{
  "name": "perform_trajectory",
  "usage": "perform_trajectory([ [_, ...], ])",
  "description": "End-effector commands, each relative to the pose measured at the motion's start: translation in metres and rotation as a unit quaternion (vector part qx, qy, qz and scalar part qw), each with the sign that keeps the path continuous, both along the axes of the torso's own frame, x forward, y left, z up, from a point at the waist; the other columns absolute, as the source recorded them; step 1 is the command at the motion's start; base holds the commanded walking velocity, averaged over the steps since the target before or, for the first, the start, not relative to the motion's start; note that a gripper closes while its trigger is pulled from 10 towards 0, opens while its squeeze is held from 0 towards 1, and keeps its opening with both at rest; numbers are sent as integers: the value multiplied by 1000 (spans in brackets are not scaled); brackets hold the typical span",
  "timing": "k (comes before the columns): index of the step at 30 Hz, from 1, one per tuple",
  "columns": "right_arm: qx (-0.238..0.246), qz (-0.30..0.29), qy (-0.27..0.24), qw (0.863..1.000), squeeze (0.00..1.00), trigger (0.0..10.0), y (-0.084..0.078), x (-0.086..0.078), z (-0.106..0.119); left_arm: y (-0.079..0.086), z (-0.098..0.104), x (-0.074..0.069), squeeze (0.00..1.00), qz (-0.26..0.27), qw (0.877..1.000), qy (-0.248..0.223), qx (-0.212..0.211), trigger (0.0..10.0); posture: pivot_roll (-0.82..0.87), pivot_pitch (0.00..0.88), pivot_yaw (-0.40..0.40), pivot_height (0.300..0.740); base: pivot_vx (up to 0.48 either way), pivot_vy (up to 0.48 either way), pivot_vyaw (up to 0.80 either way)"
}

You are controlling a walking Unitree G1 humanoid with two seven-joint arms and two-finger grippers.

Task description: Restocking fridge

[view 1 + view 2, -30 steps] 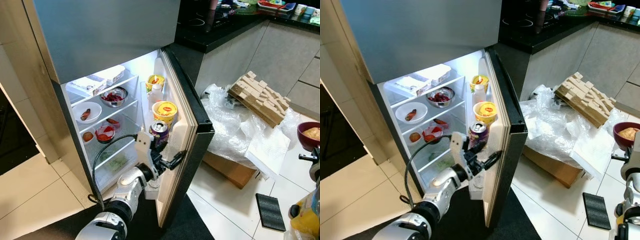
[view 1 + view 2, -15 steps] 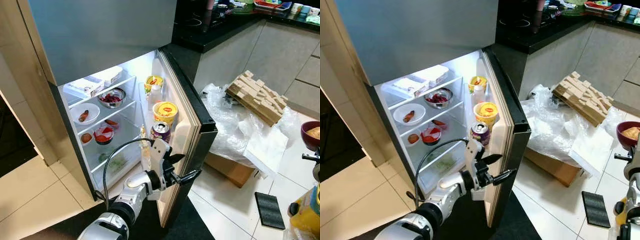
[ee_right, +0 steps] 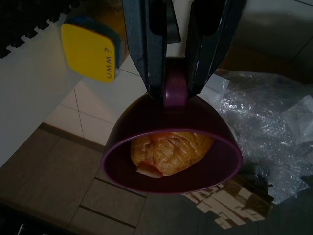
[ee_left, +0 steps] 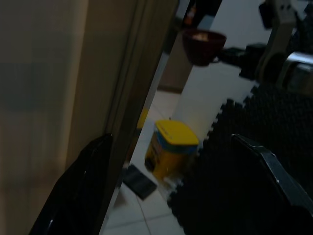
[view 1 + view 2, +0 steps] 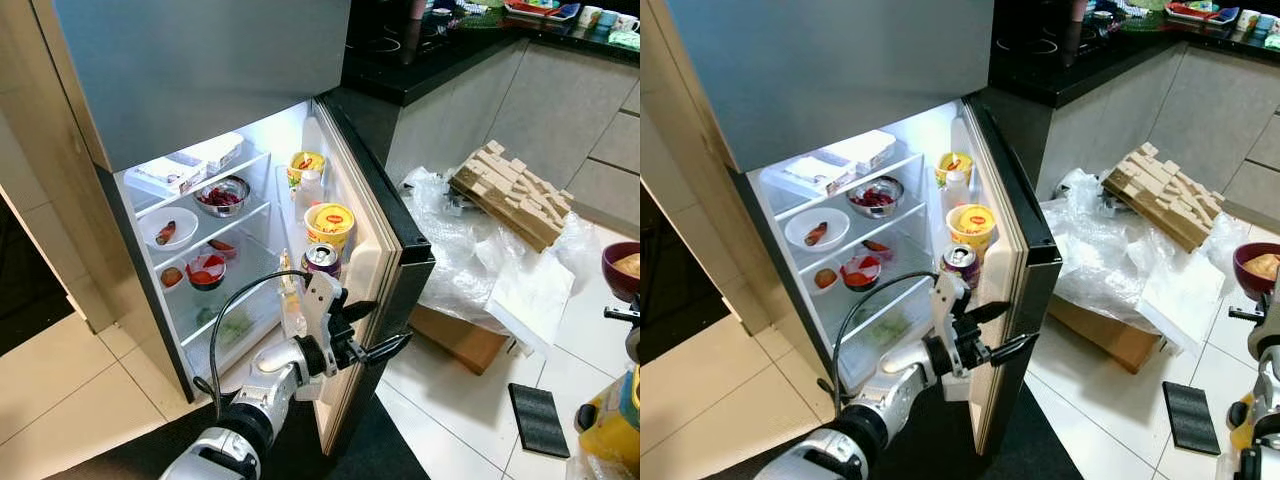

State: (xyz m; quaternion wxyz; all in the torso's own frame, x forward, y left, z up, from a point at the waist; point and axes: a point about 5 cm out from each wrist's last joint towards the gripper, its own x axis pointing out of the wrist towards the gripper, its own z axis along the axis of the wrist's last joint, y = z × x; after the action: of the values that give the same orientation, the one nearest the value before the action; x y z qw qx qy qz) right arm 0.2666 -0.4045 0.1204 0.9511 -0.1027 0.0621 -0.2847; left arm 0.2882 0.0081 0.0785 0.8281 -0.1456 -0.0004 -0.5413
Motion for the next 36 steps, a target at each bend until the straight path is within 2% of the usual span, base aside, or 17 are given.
perform_trajectory([
  [1,-11,-8,-30,999,0,10000,-4,2,13,-35,13,-12,0,-16,998,3,-63,10000,-105,0,-29,739,0,0,0],
  [2,-11,-8,-30,999,0,10000,-4,2,13,-35,13,-12,0,-16,998,3,-63,10000,-105,0,-29,739,0,0,0],
  [7,-8,-8,-27,1000,0,10000,-1,3,10,8,-23,-25,0,19,999,43,-26,10000,-83,0,-28,739,0,0,0],
  [11,-7,-5,-27,1000,0,10000,1,5,9,27,-39,-35,0,19,998,58,5,10000,-77,0,-31,739,0,0,0],
  [13,-7,-4,-27,1000,0,10000,1,5,10,30,-41,-36,0,21,998,59,11,10000,-77,0,-31,739,0,0,0],
  [16,-7,-2,-27,1000,0,10000,2,7,11,59,-61,-39,0,62,993,87,55,10000,-74,0,-34,739,0,0,0],
  [22,-7,-1,-28,1000,0,10000,2,8,12,82,-74,-42,0,95,985,105,98,10000,-72,0,-36,739,0,0,0],
  [23,-7,-1,-28,1000,0,10000,2,8,12,93,-76,-38,0,132,978,109,121,10000,-72,0,-36,739,0,0,0],
  [25,-7,-1,-28,1000,0,10000,2,8,12,93,-76,-38,0,132,978,109,121,10000,-72,0,-36,739,0,0,0],
  [26,-7,-1,-29,1000,0,10000,2,7,12,112,-78,-28,0,204,959,111,161,10000,-72,0,-33,739,0,0,0],
  [27,-7,-2,-29,1000,0,10000,2,7,11,123,-78,-23,0,245,946,111,181,10000,-72,0,-33,739,0,0,0],
  [28,-7,-2,-29,1000,0,10000,2,7,11,123,-78,-23,0,245,946,111,181,10000,-72,0,-33,739,0,0,0],
  [30,-7,-2,-29,1000,0,10000,2,7,11,145,-75,-13,0,321,917,107,213,10000,-70,0,-32,739,0,0,0],
  [31,-7,-2,-29,1000,0,10000,2,7,11,145,-75,-13,0,321,917,107,213,10000,-70,0,-32,739,0,0,0],
  [34,-6,-2,-30,1000,0,10000,2,6,10,175,-63,2,0,426,875,97,211,10000,-70,0,-31,739,0,0,0],
  [35,-6,-2,-32,999,0,10000,2,6,10,184,-51,13,0,472,859,94,175,10000,-70,0,-29,739,0,0,0],
  [36,-6,-2,-32,999,0,10000,2,6,10,184,-51,13,0,472,859,94,175,10000,-70,0,-29,739,0,0,0],
])
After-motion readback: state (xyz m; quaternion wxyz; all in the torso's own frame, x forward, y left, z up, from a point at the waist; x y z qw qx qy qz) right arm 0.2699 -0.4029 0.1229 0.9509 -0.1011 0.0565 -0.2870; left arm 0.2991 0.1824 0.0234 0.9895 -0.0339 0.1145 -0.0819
